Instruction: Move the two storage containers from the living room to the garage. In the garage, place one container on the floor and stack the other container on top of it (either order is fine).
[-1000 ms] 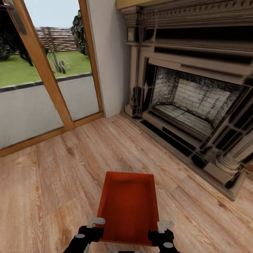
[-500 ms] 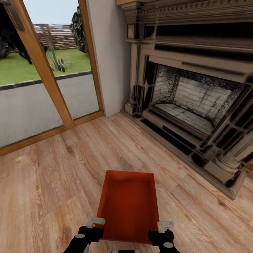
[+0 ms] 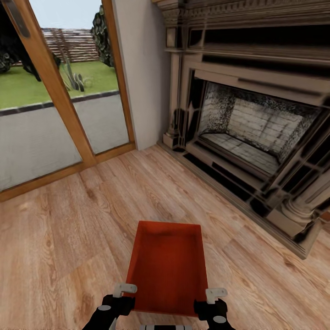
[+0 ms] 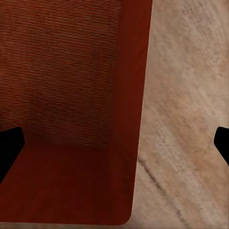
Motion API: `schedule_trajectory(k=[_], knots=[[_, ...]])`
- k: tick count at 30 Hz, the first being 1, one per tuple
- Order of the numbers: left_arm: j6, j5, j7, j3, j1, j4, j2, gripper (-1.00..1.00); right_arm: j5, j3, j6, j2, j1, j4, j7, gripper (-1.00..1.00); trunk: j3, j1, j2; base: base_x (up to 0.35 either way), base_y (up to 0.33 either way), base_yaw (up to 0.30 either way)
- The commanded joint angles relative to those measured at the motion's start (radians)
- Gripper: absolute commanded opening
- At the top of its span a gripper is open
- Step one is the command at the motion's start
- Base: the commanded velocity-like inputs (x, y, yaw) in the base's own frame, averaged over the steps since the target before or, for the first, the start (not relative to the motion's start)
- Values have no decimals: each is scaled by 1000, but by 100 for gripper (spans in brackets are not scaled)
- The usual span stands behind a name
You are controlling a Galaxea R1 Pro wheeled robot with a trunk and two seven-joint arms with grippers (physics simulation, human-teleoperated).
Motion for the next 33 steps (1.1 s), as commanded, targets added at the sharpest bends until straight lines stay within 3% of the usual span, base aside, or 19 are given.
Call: schedule_trajectory(k=[1, 26, 33], knots=[[6, -7, 5, -3, 0, -2, 0, 100, -9, 8, -1, -1, -1, -1, -7, 100, -2, 0, 0, 0, 0, 0], [7, -5, 4, -2, 0, -13, -1, 100, -9, 8, 0, -2, -1, -1, -8, 100, -14, 0, 0, 0, 0, -4], [7, -5, 2, -2, 0, -14, -1, 100, -12, 7, 0, 4, -1, -2, -62, 100, -14, 0, 0, 0, 0, -156]])
